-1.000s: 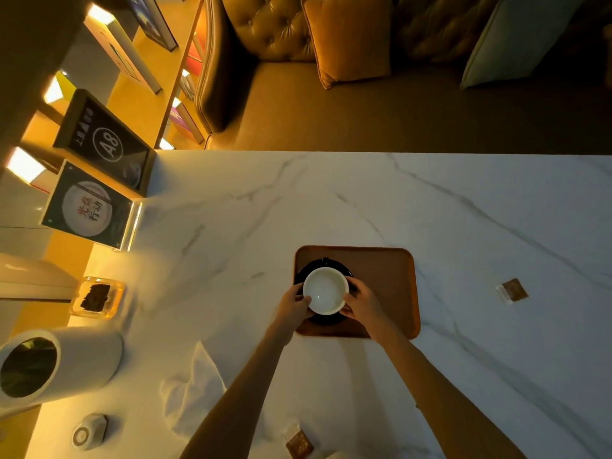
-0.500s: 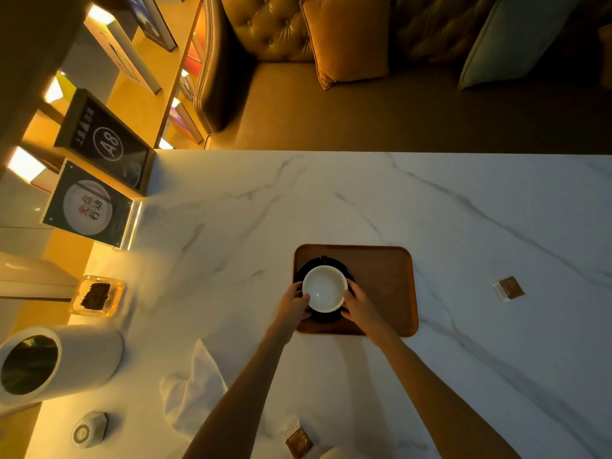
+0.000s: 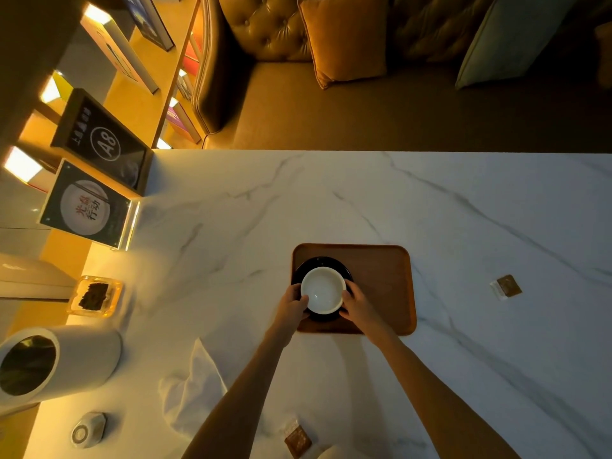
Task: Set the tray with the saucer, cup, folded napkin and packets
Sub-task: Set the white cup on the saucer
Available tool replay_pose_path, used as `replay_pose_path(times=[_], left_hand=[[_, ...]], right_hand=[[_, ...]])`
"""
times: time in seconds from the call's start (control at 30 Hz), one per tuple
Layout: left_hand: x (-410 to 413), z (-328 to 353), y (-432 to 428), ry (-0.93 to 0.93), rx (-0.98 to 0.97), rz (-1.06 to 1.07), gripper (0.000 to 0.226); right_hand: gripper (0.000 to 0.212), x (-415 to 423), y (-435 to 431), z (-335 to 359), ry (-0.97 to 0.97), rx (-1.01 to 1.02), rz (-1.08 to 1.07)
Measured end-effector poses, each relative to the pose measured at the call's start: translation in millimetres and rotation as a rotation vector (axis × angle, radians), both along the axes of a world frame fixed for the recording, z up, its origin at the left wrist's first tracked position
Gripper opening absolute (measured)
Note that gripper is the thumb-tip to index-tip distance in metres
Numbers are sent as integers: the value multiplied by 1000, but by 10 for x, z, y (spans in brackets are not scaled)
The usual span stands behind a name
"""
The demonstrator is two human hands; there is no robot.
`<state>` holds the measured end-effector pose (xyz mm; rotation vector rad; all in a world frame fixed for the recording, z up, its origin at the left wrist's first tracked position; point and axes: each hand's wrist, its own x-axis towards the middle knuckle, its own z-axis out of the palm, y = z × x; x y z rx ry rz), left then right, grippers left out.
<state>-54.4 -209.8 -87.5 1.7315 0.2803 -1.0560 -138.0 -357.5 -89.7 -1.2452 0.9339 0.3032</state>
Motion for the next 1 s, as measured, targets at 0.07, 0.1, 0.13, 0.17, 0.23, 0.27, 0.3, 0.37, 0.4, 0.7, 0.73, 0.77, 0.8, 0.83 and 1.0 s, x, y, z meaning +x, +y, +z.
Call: replay_pose_path(times=[0.07, 0.1, 0.13, 0.17, 0.23, 0.27, 0.3, 0.37, 0.4, 0.7, 0.73, 0.77, 0.8, 0.83, 1.0], left_hand=[[0, 3, -4, -3, 1, -3, 39], [3, 3, 1, -4, 1, -4, 38], [6, 3, 5, -4, -2, -4, 38], [6, 1, 9, -4, -7, -3, 38], [1, 3, 15, -7, -16, 0, 36], [-4, 4, 16, -10, -18, 3, 36], [-10, 5, 16, -11, -23, 8, 35], [-21, 8, 13, -14, -33, 11, 35], [-24, 13, 11, -15, -35, 9, 34], [-19, 35, -5, -19, -27, 6, 35], [-14, 42, -10, -17, -26, 8, 36], [-11, 47, -13, -16, -27, 8, 37], [-10, 49, -14, -18, -28, 8, 37], [-10, 48, -15, -22, -25, 8, 37], [-27, 55, -31, -35, -13, -2, 37]], right_hand=[[45, -3, 3, -3, -1, -4, 4], [45, -5, 5, -5, -1, -7, 7], [45, -6, 7, -6, 0, -9, 8], [44, -9, 8, -4, 1, -7, 7], [45, -10, 9, -2, 1, -3, -1], [45, -11, 9, -1, 0, -3, 0], [45, -13, 9, 1, -2, -4, 4], [45, -18, 10, 4, -5, -6, 9], [45, -19, 11, 5, -5, -7, 9], [44, -26, 12, 28, -8, -39, 35], [44, -24, 15, 32, -7, -41, 31], [43, -25, 18, 35, -5, -40, 25], [44, -24, 20, 39, -2, -39, 20], [44, -24, 21, 43, 2, -37, 15], [44, -23, 29, 57, 2, -29, -1]])
